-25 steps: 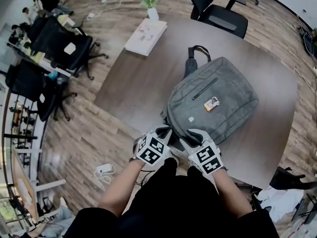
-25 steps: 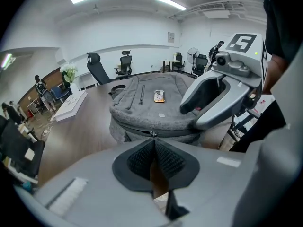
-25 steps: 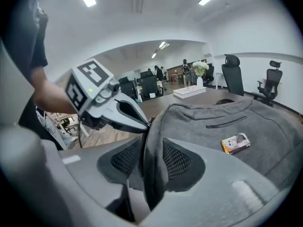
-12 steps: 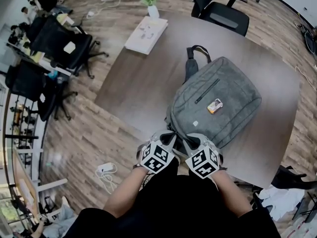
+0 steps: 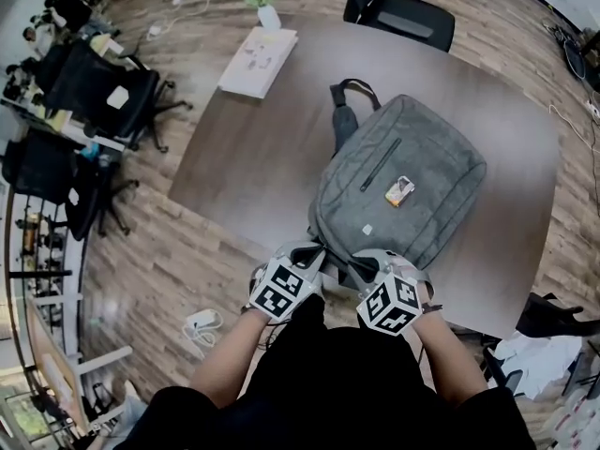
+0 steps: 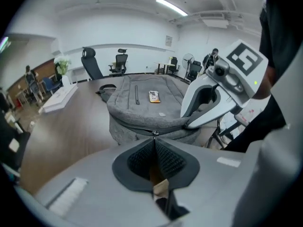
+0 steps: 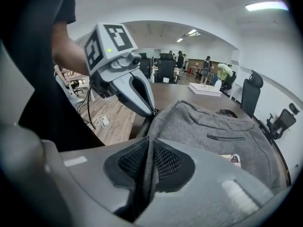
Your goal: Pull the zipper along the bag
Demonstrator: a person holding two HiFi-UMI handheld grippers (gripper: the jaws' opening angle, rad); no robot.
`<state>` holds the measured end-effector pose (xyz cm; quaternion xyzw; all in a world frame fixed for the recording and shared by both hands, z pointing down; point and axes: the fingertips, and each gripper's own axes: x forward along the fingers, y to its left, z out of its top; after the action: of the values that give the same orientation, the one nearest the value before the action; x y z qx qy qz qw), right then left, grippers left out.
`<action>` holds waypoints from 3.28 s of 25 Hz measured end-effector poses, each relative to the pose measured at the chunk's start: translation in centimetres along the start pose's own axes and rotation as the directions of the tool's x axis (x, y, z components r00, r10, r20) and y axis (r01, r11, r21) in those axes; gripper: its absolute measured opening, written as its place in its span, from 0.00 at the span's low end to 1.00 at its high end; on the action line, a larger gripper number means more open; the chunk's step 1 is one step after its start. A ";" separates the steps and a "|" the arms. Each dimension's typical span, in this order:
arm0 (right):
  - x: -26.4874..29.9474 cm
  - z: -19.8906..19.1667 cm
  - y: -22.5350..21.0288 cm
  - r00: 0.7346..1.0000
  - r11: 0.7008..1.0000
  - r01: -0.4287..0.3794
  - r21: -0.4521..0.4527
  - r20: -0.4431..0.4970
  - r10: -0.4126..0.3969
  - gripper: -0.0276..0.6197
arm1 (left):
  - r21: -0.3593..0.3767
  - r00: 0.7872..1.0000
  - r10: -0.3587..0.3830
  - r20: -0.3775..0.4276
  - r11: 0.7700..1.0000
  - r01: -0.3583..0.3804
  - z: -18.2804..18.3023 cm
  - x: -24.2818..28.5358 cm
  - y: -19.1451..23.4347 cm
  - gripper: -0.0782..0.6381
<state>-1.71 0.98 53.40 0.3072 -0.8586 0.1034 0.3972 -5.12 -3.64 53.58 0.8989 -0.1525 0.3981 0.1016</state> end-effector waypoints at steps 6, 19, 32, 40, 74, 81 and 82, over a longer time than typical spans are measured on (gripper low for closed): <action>-1.2 -1.4 0.7 1.000 0.998 -0.014 -0.061 -0.024 0.012 0.10 | 0.067 1.000 -0.010 -0.015 0.998 0.011 -0.2 -0.2 -0.8 0.15; -1.0 -1.6 0.7 0.999 0.996 0.000 -0.087 -0.050 -0.004 0.09 | 0.181 0.999 -0.039 -0.036 0.982 0.045 0.1 -0.3 0.1 0.15; -0.4 -1.6 1.0 0.980 0.976 0.138 -0.168 -0.118 -0.159 0.10 | 0.406 0.987 0.056 -0.151 0.914 0.010 0.1 0.0 2.1 0.15; -0.9 -1.9 1.5 0.989 0.985 0.090 -0.149 -0.099 -0.106 0.09 | 0.489 0.982 0.029 -0.186 0.870 0.067 0.5 1.9 6.5 0.15; -2.1 -4.7 1.6 0.990 0.966 -0.132 -0.224 -0.075 0.118 0.14 | 0.702 0.974 -0.184 -0.131 0.677 0.222 10.7 16.5 14.8 0.16; -6.1 -2.1 -1.8 0.972 0.994 -0.008 0.106 0.236 -0.017 0.23 | 0.521 0.986 -0.168 0.003 0.841 0.142 7.7 13.6 14.9 0.19; -7.0 -1.6 -2.7 0.958 0.988 0.013 0.155 0.280 -0.057 0.23 | 0.477 0.986 -0.163 0.032 0.870 0.128 7.3 12.9 14.9 0.22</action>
<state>4.36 2.65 49.03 0.3633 -0.8906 0.1164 0.2476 2.74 -22.26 59.28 0.9189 0.0138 0.3822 -0.0966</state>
